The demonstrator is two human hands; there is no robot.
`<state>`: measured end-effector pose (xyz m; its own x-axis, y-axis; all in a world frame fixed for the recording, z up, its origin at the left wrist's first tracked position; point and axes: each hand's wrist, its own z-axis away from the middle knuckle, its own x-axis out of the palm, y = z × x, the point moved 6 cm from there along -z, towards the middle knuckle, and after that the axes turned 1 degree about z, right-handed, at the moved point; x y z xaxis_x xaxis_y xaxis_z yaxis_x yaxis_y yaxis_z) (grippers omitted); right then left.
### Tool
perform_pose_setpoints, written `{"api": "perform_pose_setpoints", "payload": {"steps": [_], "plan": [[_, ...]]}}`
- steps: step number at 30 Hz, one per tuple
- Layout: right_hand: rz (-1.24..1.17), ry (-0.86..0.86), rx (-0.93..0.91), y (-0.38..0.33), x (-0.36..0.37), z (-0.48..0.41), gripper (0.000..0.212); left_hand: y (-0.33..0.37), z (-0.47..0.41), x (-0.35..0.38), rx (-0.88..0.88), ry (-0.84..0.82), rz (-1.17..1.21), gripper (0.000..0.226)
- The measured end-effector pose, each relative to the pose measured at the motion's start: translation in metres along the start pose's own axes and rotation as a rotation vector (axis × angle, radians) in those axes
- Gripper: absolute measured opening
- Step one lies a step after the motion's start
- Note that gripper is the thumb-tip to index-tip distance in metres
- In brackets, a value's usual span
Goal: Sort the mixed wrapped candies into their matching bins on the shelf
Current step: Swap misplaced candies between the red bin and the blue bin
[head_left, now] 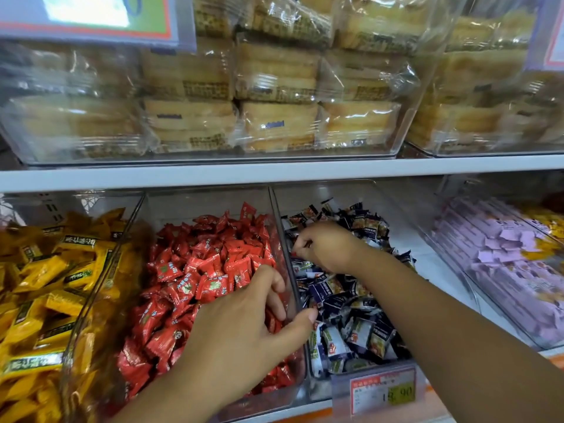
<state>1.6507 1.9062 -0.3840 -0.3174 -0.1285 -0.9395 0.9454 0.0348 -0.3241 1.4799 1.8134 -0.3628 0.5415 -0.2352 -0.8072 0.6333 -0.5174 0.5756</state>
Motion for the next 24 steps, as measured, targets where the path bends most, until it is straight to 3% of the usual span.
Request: {"api": "perform_pose_setpoints", "payload": {"steps": [3,5,7,9,12,14,16,18,21,24], "plan": [[-0.209,0.034,0.04,0.009,-0.016,0.014,0.016,0.0,-0.001,0.0,0.004,0.0,0.001,0.056],[-0.218,0.054,0.038,0.009,-0.032,0.023,0.012,0.0,-0.001,-0.001,0.003,-0.004,0.002,0.058],[-0.212,0.178,0.037,0.003,-0.055,0.033,0.009,0.001,-0.001,-0.001,0.004,-0.008,0.01,0.059],[-0.372,0.33,0.036,-0.006,-0.077,0.045,0.01,0.001,-0.001,-0.001,0.007,-0.009,0.013,0.06],[-0.592,0.323,-0.024,-0.023,-0.089,0.051,0.01,0.001,-0.001,0.0,0.008,-0.009,0.013,0.059],[-0.417,0.233,0.026,-0.019,-0.084,0.046,0.014,0.001,0.0,0.0,0.012,-0.006,0.015,0.058],[-0.002,0.041,0.121,-0.003,-0.064,0.037,0.032,0.001,0.001,0.0,0.013,-0.005,0.017,0.057],[0.239,-0.118,0.195,0.018,-0.039,0.033,0.043,0.001,0.001,0.0,0.01,-0.009,0.018,0.057],[0.245,-0.203,0.204,0.026,-0.017,0.03,0.07,0.001,0.001,0.0,0.01,-0.01,0.02,0.057],[0.119,-0.131,0.24,0.031,-0.015,0.022,0.073,0.001,0.0,0.001,0.018,-0.001,0.01,0.058]]}}
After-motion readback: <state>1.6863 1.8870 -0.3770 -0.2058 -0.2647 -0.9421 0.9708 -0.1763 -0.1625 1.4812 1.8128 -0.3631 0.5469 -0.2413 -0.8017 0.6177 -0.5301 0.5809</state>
